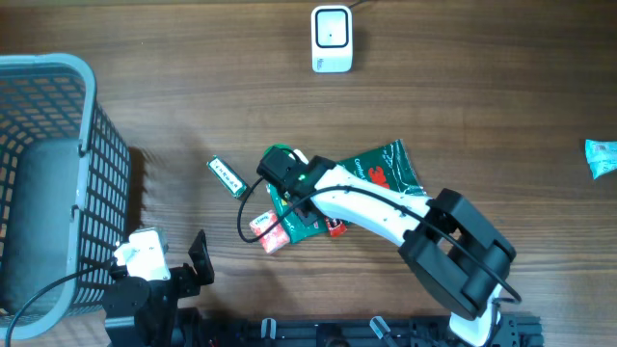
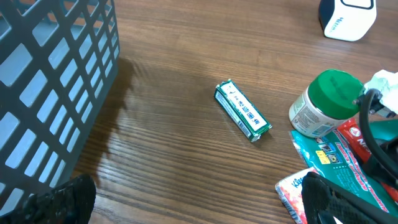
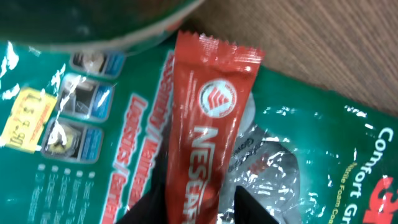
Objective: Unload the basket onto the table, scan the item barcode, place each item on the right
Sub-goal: 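Reach right gripper to the pile and grasp red Nescafe sachet, then hold Nescafe sachet over the barcode scanner, then drop Nescafe sachet at the table's right edge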
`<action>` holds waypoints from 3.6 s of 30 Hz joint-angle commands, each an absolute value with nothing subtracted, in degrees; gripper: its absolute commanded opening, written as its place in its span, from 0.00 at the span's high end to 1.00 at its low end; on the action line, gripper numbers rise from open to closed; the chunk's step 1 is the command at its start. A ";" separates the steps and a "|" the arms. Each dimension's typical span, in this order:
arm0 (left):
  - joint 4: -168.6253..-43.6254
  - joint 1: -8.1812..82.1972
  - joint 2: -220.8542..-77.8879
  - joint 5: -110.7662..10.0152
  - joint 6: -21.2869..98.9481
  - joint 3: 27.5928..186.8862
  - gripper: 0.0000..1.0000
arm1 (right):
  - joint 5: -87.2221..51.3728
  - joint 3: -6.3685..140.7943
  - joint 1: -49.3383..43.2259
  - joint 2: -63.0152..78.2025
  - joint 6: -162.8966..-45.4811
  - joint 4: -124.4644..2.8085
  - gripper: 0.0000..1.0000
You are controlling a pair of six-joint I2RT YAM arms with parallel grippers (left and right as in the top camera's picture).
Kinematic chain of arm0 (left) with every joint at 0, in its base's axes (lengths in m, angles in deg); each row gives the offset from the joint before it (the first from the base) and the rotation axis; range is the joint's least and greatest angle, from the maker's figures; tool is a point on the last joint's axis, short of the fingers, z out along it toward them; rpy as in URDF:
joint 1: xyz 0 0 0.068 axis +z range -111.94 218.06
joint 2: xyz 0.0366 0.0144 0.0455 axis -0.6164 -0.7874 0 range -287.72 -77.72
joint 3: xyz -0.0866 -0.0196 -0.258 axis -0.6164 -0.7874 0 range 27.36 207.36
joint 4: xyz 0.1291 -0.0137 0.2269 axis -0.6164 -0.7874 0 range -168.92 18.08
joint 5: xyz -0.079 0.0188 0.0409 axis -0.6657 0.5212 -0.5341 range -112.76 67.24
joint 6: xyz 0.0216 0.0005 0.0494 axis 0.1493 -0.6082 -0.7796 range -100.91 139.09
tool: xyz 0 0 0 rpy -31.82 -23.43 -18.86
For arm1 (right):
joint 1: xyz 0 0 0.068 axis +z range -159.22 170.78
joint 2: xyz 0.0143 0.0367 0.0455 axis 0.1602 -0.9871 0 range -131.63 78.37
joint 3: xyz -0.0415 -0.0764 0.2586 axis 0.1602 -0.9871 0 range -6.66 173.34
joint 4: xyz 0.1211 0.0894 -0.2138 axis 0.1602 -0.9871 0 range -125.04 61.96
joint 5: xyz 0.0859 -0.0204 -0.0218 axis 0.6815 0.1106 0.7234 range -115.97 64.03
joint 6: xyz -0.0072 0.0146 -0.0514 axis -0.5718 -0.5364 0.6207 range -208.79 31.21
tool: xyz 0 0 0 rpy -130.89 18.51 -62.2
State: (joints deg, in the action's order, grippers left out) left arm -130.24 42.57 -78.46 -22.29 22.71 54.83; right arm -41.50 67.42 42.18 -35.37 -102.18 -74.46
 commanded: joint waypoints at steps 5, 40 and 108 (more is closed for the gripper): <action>-130.09 42.68 -78.06 -22.97 23.00 54.52 0.00 | -47.81 65.45 42.09 -41.42 -117.22 -82.83 0.96; -130.09 42.68 -78.06 -22.97 23.00 54.52 0.00 | 64.79 77.98 -0.09 -14.80 -156.30 -68.75 0.96; -130.09 42.68 -78.06 -22.97 23.00 54.52 0.00 | -26.57 108.99 -45.64 -48.26 -114.64 -85.23 0.01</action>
State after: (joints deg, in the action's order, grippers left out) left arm -130.24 42.57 -78.46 -22.29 22.71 54.83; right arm -37.04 107.35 -45.80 -49.31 -119.49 -85.47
